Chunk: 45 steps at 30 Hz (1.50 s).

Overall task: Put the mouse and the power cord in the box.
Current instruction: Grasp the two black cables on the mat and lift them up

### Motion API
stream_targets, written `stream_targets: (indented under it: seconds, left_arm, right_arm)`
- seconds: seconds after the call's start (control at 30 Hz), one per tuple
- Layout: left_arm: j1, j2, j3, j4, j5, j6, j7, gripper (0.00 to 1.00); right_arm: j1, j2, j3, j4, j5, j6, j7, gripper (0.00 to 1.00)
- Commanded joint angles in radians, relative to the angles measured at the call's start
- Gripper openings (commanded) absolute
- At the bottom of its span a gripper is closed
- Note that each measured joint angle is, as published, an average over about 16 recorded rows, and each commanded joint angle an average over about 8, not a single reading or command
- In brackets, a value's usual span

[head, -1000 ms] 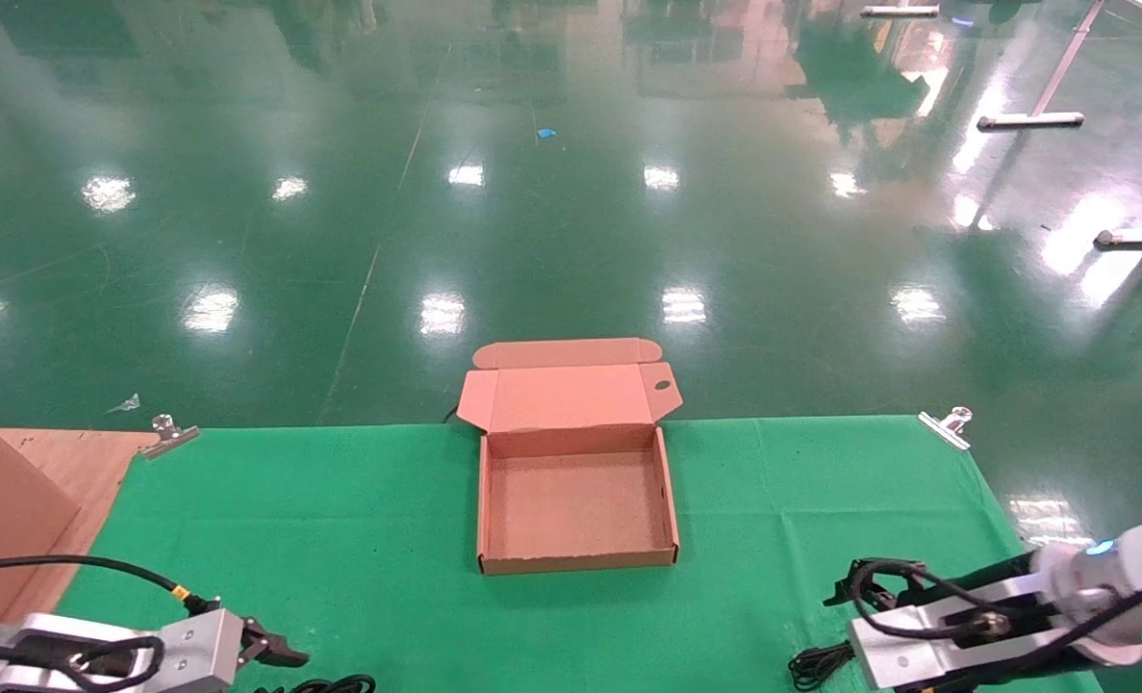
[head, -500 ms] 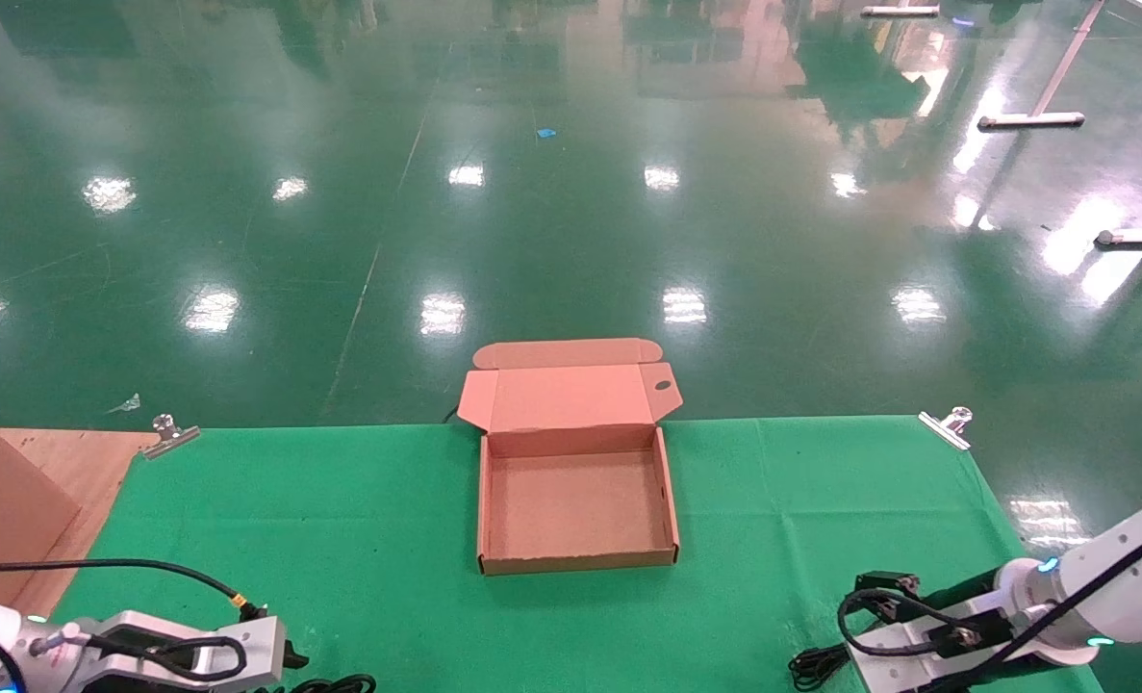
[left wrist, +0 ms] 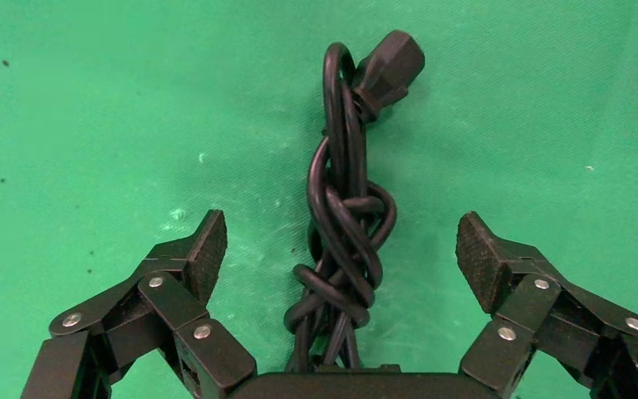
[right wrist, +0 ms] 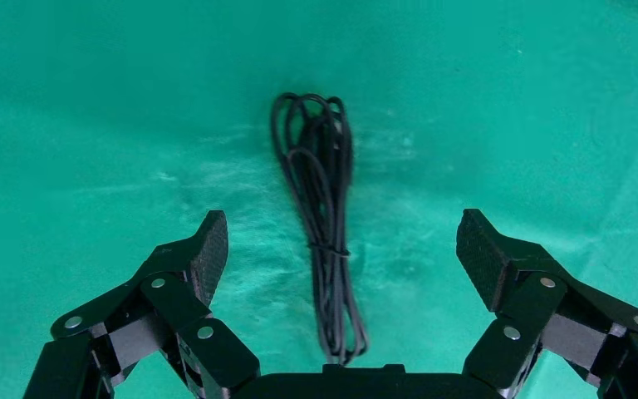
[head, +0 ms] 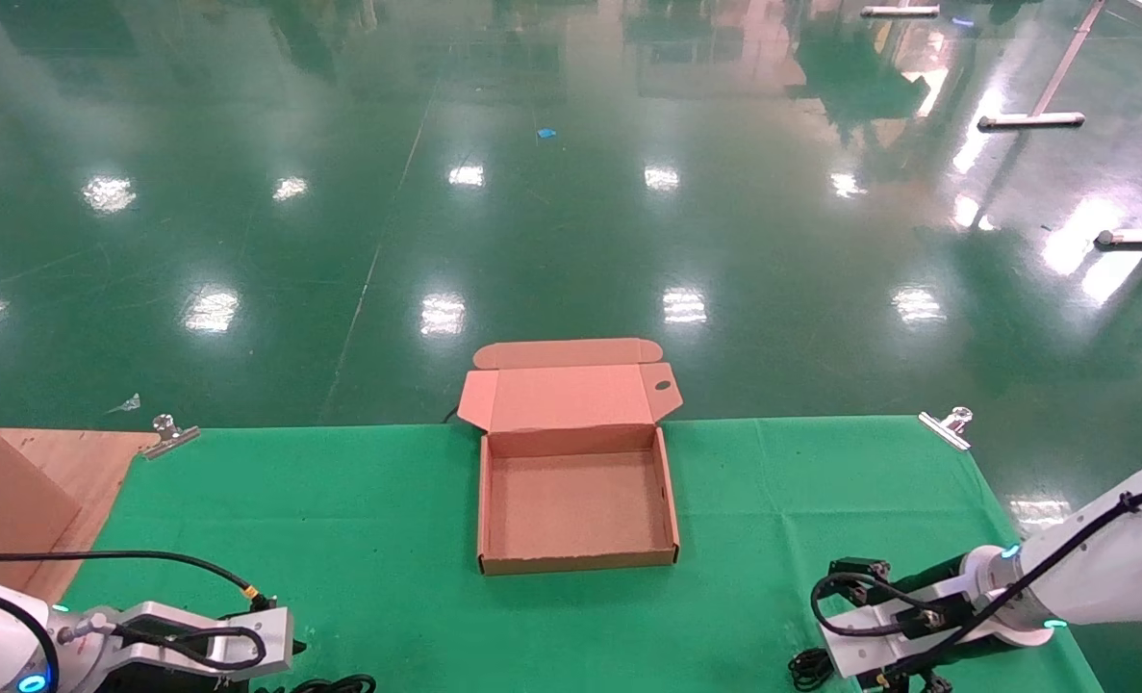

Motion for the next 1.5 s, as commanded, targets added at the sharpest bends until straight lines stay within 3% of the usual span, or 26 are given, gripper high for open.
stream_targets:
  seconds: [0.03,0.13,0.17,0.37,0.4,0.43,1.5]
  left_arm:
    - [-0.003,0.007,-0.001,0.02,-0.001,-0.011,0.012,1.0]
    - [-0.007,0.009,-0.003,0.041,-0.003,-0.019,0.028,1.0]
    - [-0.008,0.009,-0.004,0.047,-0.005,-0.022,0.032,1.0]
    - [-0.014,0.007,-0.011,0.074,-0.015,-0.03,0.061,0.25]
    - [-0.014,0.008,-0.012,0.077,-0.015,-0.031,0.066,0.12]
    - [-0.015,0.008,-0.012,0.08,-0.016,-0.032,0.07,0.0]
    - [-0.013,0.024,-0.008,0.122,-0.009,-0.043,0.124,0.0]
  right_arm:
    - [0.009,-0.012,0.003,-0.035,0.005,0.009,-0.02,1.0]
    - [0.018,-0.029,0.003,-0.075,0.006,0.021,-0.043,0.98]
    - [0.021,-0.034,0.003,-0.087,0.006,0.025,-0.05,0.9]
    - [0.035,-0.058,0.001,-0.148,0.002,0.051,-0.082,0.15]
    - [0.037,-0.061,0.001,-0.156,0.002,0.055,-0.086,0.05]
    - [0.039,-0.064,0.001,-0.163,0.001,0.059,-0.09,0.0]
    - [0.059,-0.085,0.014,-0.253,0.019,0.091,-0.152,0.0]
